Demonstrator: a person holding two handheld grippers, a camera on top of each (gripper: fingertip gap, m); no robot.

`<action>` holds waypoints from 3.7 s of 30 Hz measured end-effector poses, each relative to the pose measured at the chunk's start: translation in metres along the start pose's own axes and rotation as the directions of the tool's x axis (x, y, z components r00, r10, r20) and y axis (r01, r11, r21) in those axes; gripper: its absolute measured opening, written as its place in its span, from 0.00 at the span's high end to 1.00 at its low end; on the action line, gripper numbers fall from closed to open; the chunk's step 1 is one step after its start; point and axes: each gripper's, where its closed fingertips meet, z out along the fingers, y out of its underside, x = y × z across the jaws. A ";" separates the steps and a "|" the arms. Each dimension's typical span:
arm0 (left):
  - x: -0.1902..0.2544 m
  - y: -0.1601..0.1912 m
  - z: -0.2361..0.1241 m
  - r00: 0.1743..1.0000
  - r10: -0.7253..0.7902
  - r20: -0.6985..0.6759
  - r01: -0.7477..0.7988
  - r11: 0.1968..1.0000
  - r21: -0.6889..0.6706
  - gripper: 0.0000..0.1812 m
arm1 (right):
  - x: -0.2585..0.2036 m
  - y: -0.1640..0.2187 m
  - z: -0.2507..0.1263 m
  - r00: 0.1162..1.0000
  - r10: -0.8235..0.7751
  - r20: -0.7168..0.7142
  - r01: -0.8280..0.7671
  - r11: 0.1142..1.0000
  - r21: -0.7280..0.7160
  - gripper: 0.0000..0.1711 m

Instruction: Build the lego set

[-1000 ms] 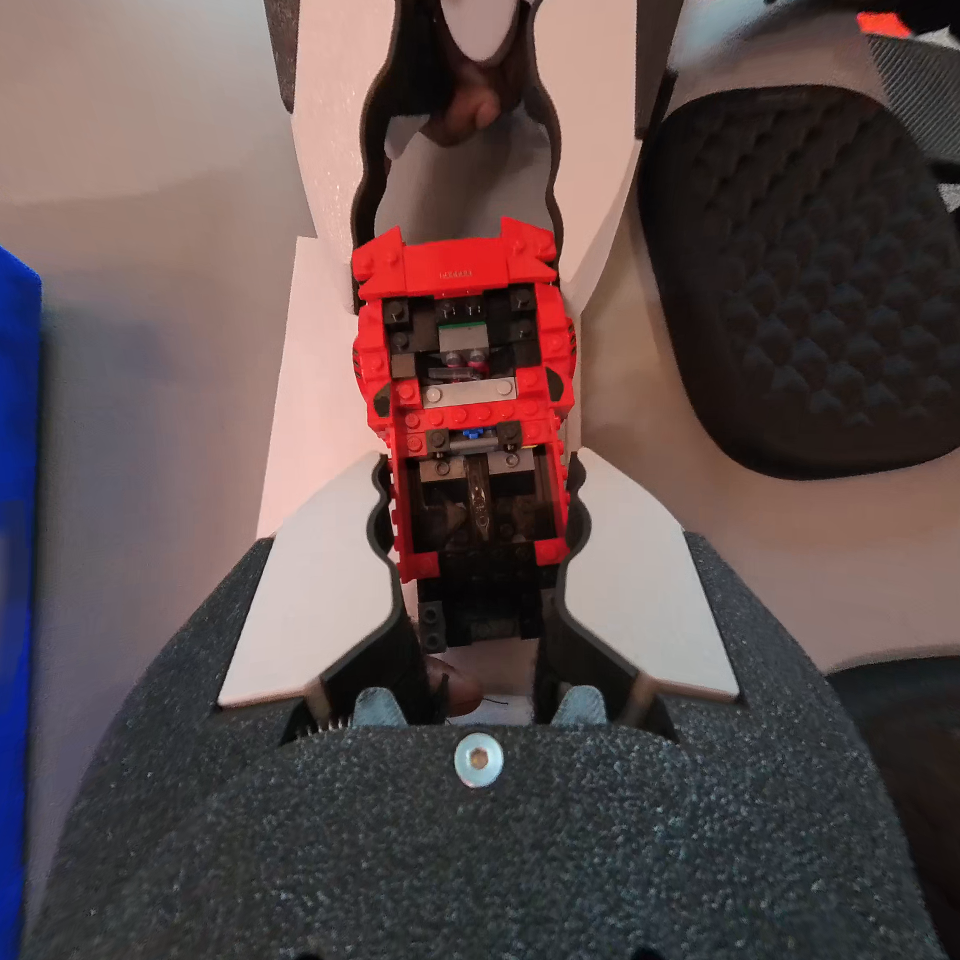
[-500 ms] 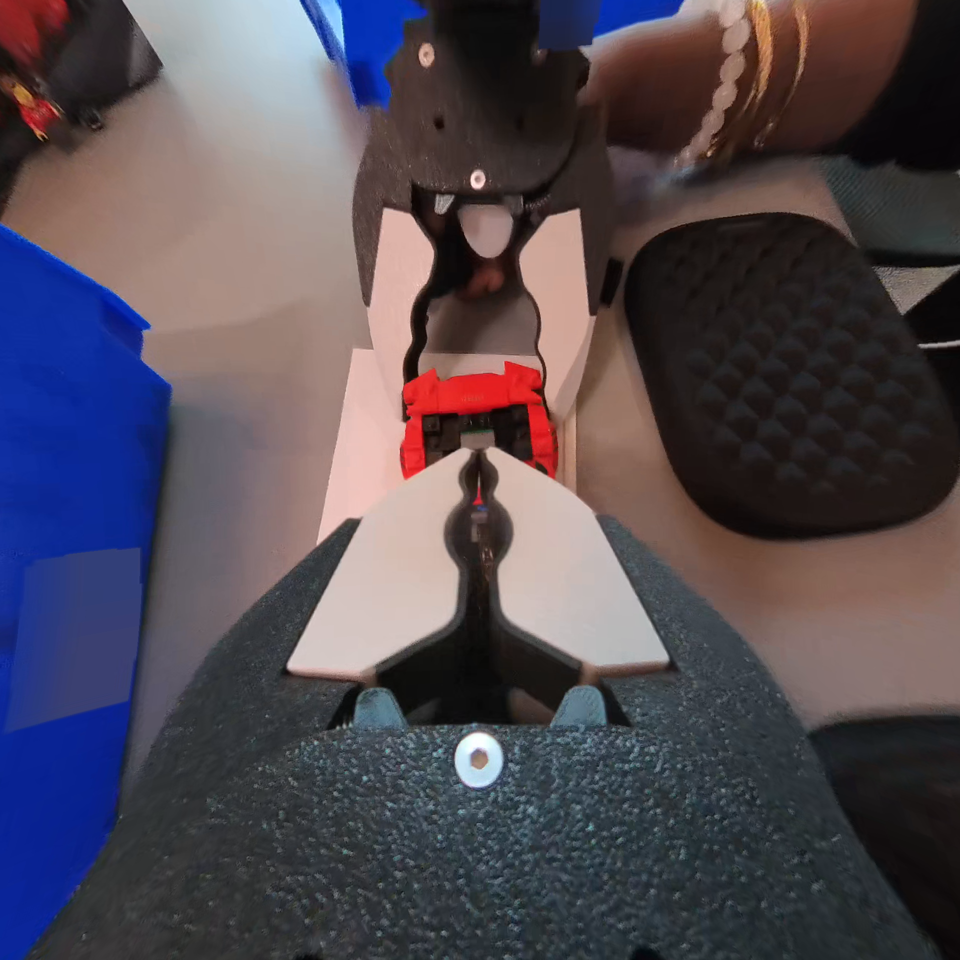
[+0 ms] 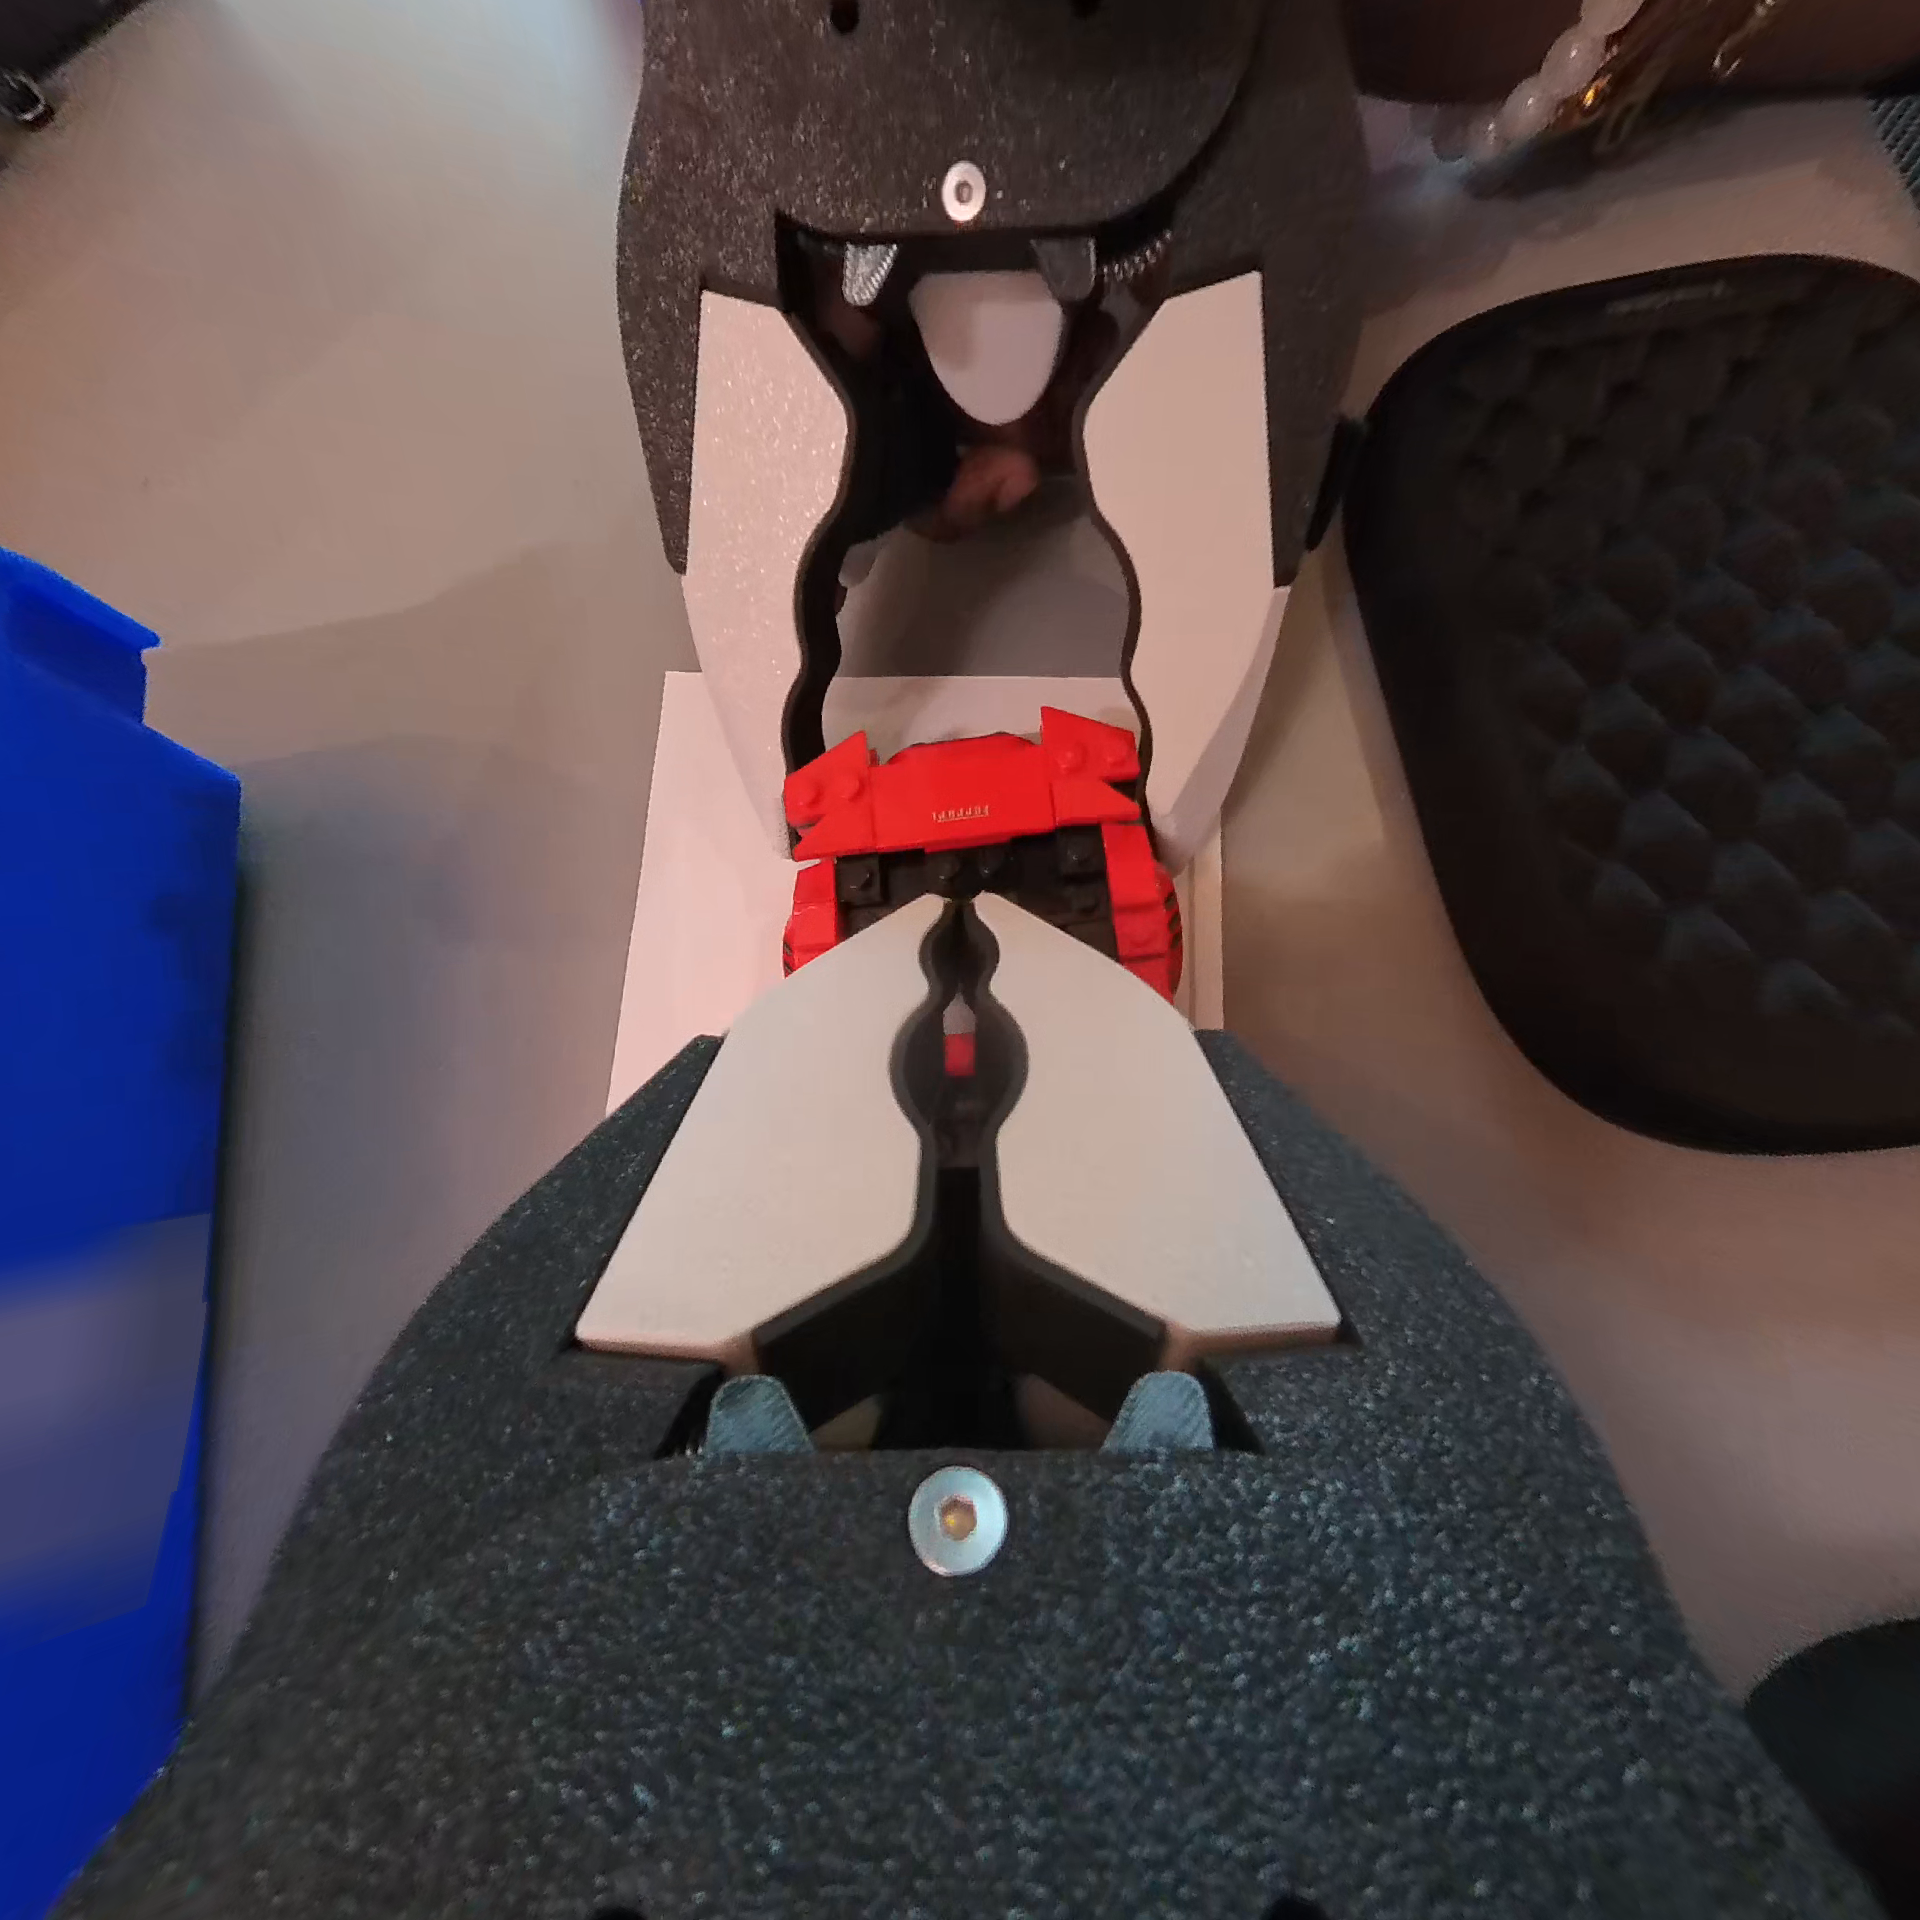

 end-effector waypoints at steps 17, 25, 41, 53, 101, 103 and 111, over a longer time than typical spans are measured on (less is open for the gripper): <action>-0.015 0.012 -0.016 0.999 -0.020 0.048 0.021 1.000 -0.011 0.96 | 0.001 0.000 0.000 1.000 -0.004 -0.006 0.004 1.000 0.000 0.57; 0.000 0.034 -0.039 0.995 -0.078 -0.066 0.073 0.994 -0.076 0.50 | 0.000 -0.001 0.000 1.000 -0.009 -0.004 0.009 1.000 0.001 0.57; 0.013 0.053 -0.026 0.995 -0.043 -0.092 0.029 0.989 -0.145 0.64 | -0.004 0.004 -0.012 0.996 0.039 0.074 -0.042 0.999 0.027 0.64; 0.013 0.053 -0.025 0.997 -0.038 -0.069 0.028 0.989 -0.143 0.65 | -0.004 0.004 -0.011 0.997 0.035 0.072 -0.037 0.999 0.020 0.64; -0.008 0.008 -0.018 0.999 0.042 0.000 -0.042 0.999 -0.025 0.91 | -0.005 0.005 -0.009 0.997 0.035 0.066 -0.037 0.999 0.019 0.64; 0.000 0.015 -0.030 0.999 0.021 -0.034 -0.022 0.998 -0.054 0.69 | -0.005 0.005 -0.010 0.997 0.038 0.072 -0.040 0.999 0.022 0.64; 0.016 0.030 -0.041 0.999 0.036 0.011 -0.035 0.998 -0.054 0.58 | 0.004 -0.037 -0.050 0.996 0.051 0.073 -0.068 0.965 0.252 1.00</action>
